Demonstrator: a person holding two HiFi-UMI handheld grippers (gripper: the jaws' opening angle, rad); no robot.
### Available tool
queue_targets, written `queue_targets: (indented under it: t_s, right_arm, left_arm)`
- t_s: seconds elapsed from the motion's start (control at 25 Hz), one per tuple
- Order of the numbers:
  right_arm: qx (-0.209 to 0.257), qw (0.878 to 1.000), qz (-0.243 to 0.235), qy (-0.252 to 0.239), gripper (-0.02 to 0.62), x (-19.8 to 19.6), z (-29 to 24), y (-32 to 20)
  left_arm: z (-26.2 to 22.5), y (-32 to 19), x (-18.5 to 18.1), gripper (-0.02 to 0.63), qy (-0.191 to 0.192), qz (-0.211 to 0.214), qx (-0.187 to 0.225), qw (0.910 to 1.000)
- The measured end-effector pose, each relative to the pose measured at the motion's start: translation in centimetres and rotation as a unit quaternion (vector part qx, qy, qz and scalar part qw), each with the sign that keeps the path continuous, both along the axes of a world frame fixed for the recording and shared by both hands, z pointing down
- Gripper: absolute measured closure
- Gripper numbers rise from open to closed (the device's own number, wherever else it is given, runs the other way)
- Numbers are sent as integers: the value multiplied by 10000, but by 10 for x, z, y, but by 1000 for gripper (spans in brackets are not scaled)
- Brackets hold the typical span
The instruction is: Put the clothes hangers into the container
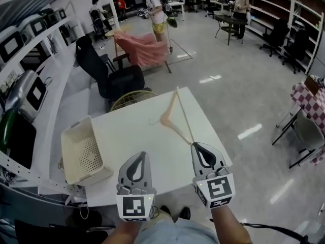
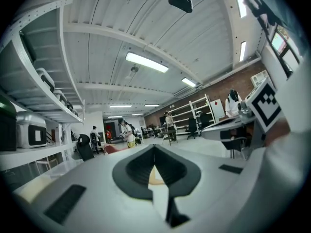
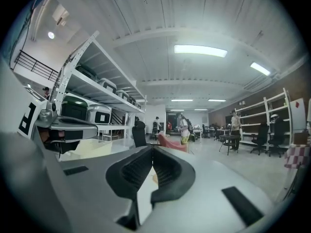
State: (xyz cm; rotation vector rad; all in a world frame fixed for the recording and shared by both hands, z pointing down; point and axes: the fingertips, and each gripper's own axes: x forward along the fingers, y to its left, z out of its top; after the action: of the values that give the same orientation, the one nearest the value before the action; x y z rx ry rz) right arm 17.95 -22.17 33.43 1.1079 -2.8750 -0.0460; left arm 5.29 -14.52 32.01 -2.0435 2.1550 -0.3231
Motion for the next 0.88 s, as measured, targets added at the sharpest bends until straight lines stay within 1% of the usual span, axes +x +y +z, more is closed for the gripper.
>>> queue_targets:
  t_s: [0.16,0.28,0.36,0.48,0.72,0.88]
  right_arm:
    - [61,9998,-175,46,583,-14,-1,-10]
    - [34,9995,-268,155,583,-26,6,-20]
    - [-6,9992,-309,237,583,-36,11,-30]
    - [-71,9991,-303,303,583,-53,20,-51]
    - [-229,9983,-299,454,583,-86,33,-94]
    - [-381,9965,-199,723,583,-105,36,-116]
  left_arm:
    - [-1,-6,-8,594,116,-168,61,9998]
    - [5,-15,-19,594,388,-306,46,9988]
    - [11,-25,-29,595,463,-334,-22,9984]
    - [21,-46,-45,595,451,-251,-97,9986]
    - [34,-93,-71,594,777,-119,-178,9967]
    - [34,-116,-89,595,895,-35,-128,9959]
